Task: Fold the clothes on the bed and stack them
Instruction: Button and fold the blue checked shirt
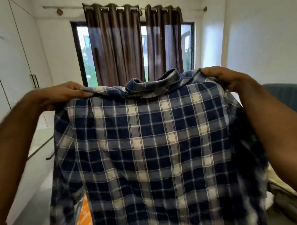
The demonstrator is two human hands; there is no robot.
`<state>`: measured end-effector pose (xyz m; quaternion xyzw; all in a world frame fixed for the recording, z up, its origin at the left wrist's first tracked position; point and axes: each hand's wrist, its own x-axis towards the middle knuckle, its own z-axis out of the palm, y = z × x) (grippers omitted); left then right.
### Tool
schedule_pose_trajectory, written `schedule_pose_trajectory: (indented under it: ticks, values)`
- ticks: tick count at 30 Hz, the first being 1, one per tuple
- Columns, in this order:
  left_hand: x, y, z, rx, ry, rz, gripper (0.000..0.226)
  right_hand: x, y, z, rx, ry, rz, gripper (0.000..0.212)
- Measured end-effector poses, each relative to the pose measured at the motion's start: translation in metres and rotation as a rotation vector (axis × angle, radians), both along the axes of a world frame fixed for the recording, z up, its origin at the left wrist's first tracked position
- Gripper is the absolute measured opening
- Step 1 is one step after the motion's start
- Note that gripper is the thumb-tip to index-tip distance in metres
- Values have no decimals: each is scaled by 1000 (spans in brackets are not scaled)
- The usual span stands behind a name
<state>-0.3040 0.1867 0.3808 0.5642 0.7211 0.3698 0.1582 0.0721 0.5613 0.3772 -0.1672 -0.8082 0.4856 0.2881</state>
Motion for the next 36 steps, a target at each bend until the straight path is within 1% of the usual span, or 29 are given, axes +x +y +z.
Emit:
schedule_pose_trajectory:
  ticks: [1,2,3,4,5,7,9,11,12,13,15,17,19,20,21,23,25,26,28,29,31,33,34,35,36]
  values:
    - [-9,15,-15,-4,13,23,60,-13,13,-17,-23,-30,-15,46]
    - [-17,29,-32,6,49,44,40,-24,27,-34,-32,-73,-39,39]
    - [-25,44,-53,18,107,84,19,-35,39,-52,-37,-125,-63,33]
    - [-39,64,-74,25,202,131,9,-48,53,-72,-9,-195,-88,32]
    - [-56,87,-101,12,310,172,10,-66,72,-96,38,-284,-106,32]
    - [-87,127,-152,-1,469,244,21,-100,103,-139,202,-439,-188,29]
    - [-116,160,-207,-25,553,294,26,-139,129,-186,339,-536,-227,28]
    - [-142,192,-262,-54,584,351,21,-183,155,-235,421,-626,-241,21]
    - [-156,209,-296,-77,586,380,19,-206,167,-268,454,-658,-258,18]
    - [-163,217,-314,-99,587,410,17,-221,173,-288,487,-682,-298,19]
    - [-188,246,-364,-173,576,446,14,-255,192,-343,491,-719,-384,29]
    - [-211,271,-404,-195,591,430,12,-281,200,-388,517,-715,-435,33]
    - [-224,291,-432,-201,573,454,12,-297,204,-418,574,-700,-470,30]
    - [-232,302,-445,-200,551,488,13,-307,210,-431,607,-698,-509,25]
    - [-238,311,-455,-192,520,527,15,-314,217,-439,649,-701,-543,20]
    - [-244,327,-477,-184,413,567,24,-326,233,-457,687,-744,-574,21]
    - [-241,331,-504,-196,350,534,37,-332,242,-475,682,-827,-557,31]
    - [-236,328,-519,-243,380,518,44,-331,243,-487,663,-880,-555,42]
    - [-218,315,-548,-356,529,490,59,-323,230,-515,625,-943,-530,64]
    - [-206,309,-561,-379,602,462,61,-316,215,-530,622,-916,-498,69]
    - [-174,296,-580,-380,658,324,59,-297,169,-553,646,-784,-364,67]
    - [-135,278,-599,-438,582,114,64,-273,114,-571,653,-733,-170,65]
    - [-113,264,-609,-471,560,40,68,-259,91,-580,661,-765,-92,67]
    - [-93,250,-617,-471,575,-4,72,-243,73,-588,673,-828,-51,71]
    - [-77,236,-622,-466,581,-13,75,-229,62,-595,657,-891,-57,78]
